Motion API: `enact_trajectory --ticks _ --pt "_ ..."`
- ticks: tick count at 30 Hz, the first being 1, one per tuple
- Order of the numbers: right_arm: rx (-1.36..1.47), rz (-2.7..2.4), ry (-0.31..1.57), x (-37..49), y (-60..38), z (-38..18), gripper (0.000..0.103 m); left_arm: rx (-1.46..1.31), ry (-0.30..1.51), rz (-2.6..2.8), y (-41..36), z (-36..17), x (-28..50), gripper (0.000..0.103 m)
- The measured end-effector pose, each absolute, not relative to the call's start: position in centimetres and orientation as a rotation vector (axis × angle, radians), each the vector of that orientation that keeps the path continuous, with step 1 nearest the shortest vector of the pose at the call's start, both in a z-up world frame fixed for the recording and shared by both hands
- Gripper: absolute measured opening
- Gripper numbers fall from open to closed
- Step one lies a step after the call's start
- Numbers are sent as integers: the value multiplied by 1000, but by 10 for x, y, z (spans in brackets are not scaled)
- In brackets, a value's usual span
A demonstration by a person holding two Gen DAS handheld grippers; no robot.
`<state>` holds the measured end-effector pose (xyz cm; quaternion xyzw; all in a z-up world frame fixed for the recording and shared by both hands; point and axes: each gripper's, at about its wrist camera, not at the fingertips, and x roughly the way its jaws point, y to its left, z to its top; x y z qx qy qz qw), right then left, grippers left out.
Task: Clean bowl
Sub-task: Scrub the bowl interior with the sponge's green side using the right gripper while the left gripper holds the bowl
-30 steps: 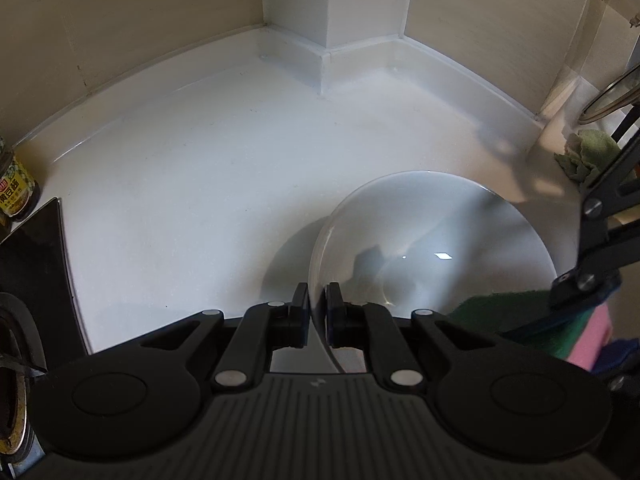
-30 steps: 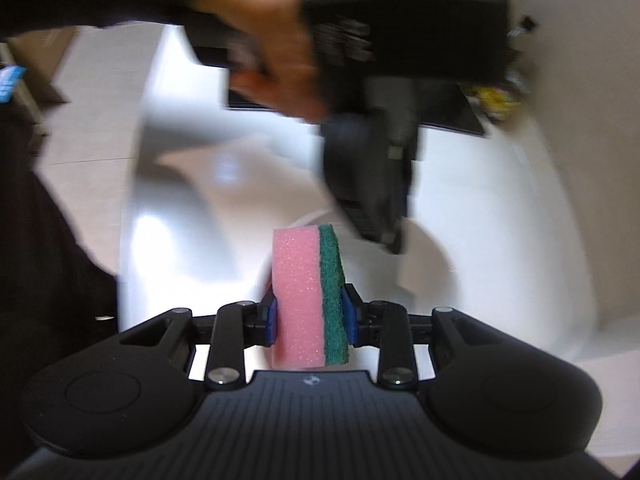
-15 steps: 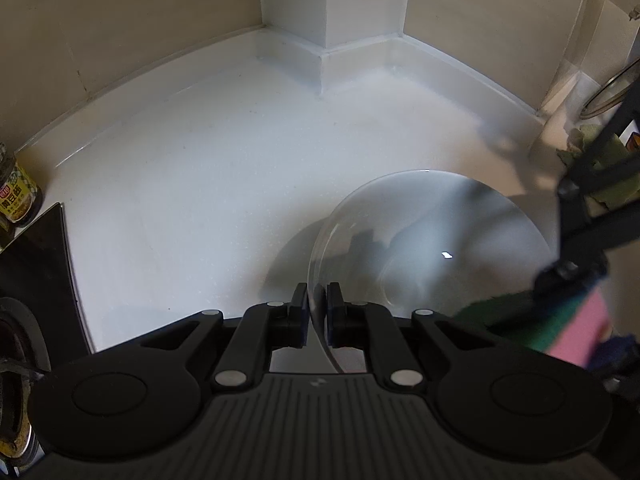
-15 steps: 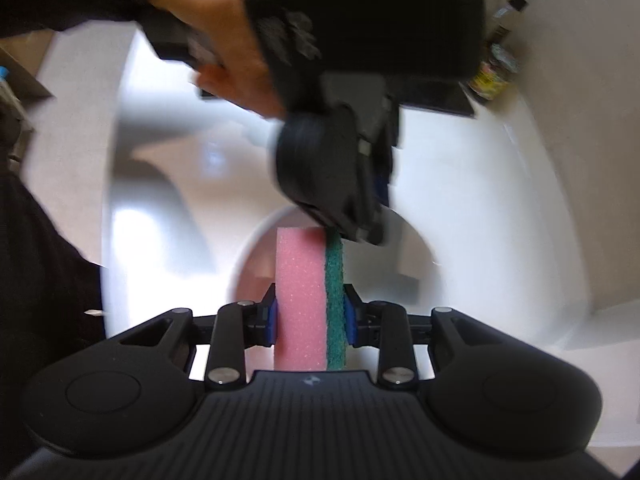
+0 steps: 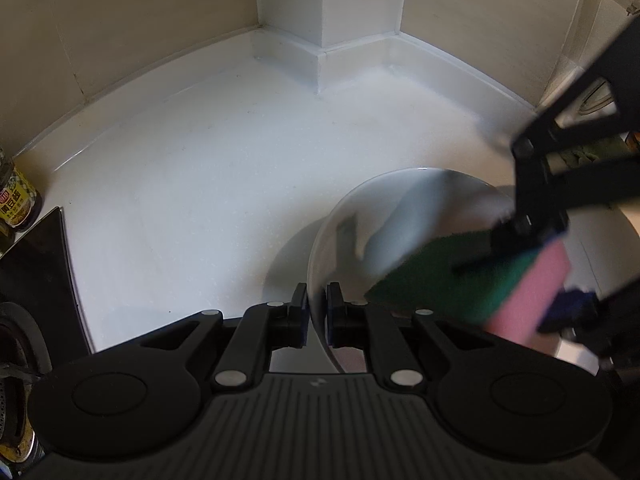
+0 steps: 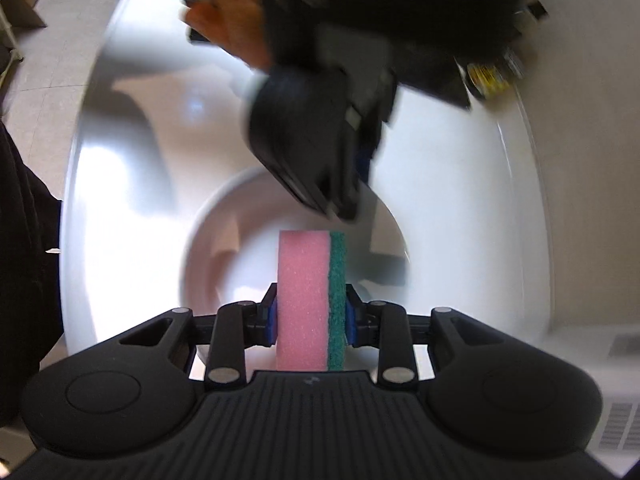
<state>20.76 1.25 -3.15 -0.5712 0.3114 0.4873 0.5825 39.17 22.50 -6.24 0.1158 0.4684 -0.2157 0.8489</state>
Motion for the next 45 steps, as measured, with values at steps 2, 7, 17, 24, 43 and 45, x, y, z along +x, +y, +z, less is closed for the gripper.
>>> enact_trajectory --ticks 2,7,17,24,43,45 --pt "-1308 1191 751 203 11 -25 27 243 986 -455 219 -62 387 8" --pt "-1302 1244 810 192 1 -15 27 241 982 -453 207 -62 378 7" --pt "-1283 1173 747 167 -2 -1 27 247 984 -426 171 -59 361 9" --pt "-1520 1165 597 144 -21 -20 27 231 1012 -479 153 -56 356 10" --pt "-1562 1137 491 135 -32 -29 27 130 1032 -329 102 -45 308 20" --pt "-1557 1135 490 136 -33 -29 27 116 1036 -285 95 -42 295 20"
